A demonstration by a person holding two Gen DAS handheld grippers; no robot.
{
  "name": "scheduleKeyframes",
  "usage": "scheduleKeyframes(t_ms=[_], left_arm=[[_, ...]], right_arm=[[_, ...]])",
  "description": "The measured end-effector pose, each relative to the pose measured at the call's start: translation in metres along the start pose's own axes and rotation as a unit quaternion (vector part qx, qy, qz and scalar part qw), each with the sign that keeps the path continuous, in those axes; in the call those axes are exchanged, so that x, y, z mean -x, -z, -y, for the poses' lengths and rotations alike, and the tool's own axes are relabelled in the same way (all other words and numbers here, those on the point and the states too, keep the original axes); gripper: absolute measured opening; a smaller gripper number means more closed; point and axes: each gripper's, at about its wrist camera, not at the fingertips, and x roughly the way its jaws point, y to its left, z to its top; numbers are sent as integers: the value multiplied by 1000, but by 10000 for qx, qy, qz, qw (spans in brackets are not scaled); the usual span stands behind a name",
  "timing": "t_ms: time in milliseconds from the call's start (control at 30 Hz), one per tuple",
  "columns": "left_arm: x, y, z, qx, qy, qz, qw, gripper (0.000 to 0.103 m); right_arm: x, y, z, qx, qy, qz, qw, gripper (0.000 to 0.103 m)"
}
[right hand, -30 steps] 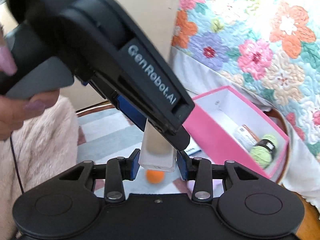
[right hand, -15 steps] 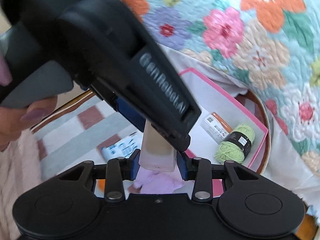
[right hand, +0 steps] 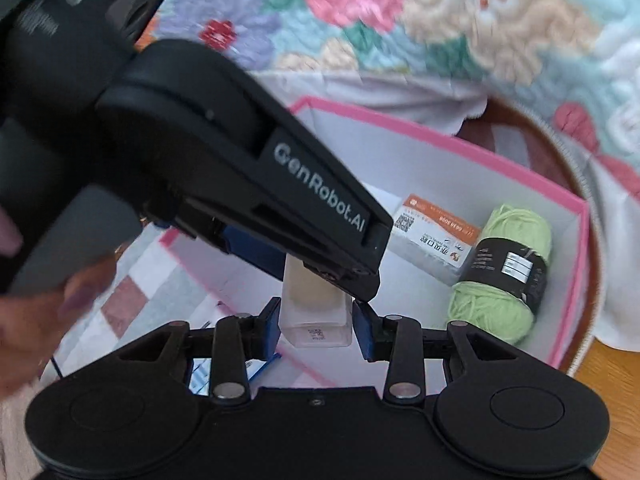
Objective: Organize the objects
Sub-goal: 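Lift the bottle with the left tool and carry it into the pink box, then open the left tool to set the bottle down beside the yarn, withdraw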
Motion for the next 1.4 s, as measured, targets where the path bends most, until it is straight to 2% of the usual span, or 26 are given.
scheduleKeyframes(t_ms=[167, 333, 433, 500, 567, 667, 767, 833, 867, 1033, 1100, 1167, 1267, 1400], left_arm=[[-30, -17, -14, 458, -34, -188, 9988, 51], [-53, -22, -21, 592, -90, -359, 9976, 50], [-61, -20, -25, 667, -36, -421, 9969, 50], [-62, -18, -28, 708, 25, -396, 9967, 50], [-61, -17, -30, 760, 134, -336, 9965, 50], [-54, -14, -31, 750, 337, -199, 9964, 50], [-50, -13, -28, 608, 365, -124, 9974, 50], [-47, -11, -25, 541, 330, -22, 9980, 50], [-46, -10, -24, 499, 326, 21, 9982, 50], [-46, -5, -23, 368, 235, 47, 9990, 48], [-49, -4, -24, 398, 209, -26, 9990, 46], [-51, -5, -28, 420, 223, -86, 9988, 36], [-54, -4, -31, 329, 100, -73, 9994, 29], [-55, -4, -37, 406, 265, -73, 9988, 27]], right_arm=[[-35, -15, 18, -187, -160, -413, 9988, 42], [-59, -16, 26, -297, -184, -634, 9974, 41], [-67, -14, 23, -111, -142, -724, 9972, 41], [-72, -13, 19, 1, -32, -774, 9970, 40], [-74, -11, 13, 232, 251, -740, 9967, 40], [-72, -11, 5, 517, 460, -565, 9960, 37], [-68, -15, -2, 743, 798, -425, 9931, 36], [-71, -16, -7, 973, 1085, -505, 9880, 32], [-71, -16, -7, 949, 1082, -518, 9882, 32], [-66, -19, -4, 399, 175, -580, 9974, 32], [-73, -23, -3, 289, 227, -707, 9968, 33], [-81, -27, -2, 244, 369, -856, 9953, 35], [-89, -30, 3, 12, 252, -927, 9954, 41], [-96, -34, -2, 193, 402, -893, 9950, 42]])
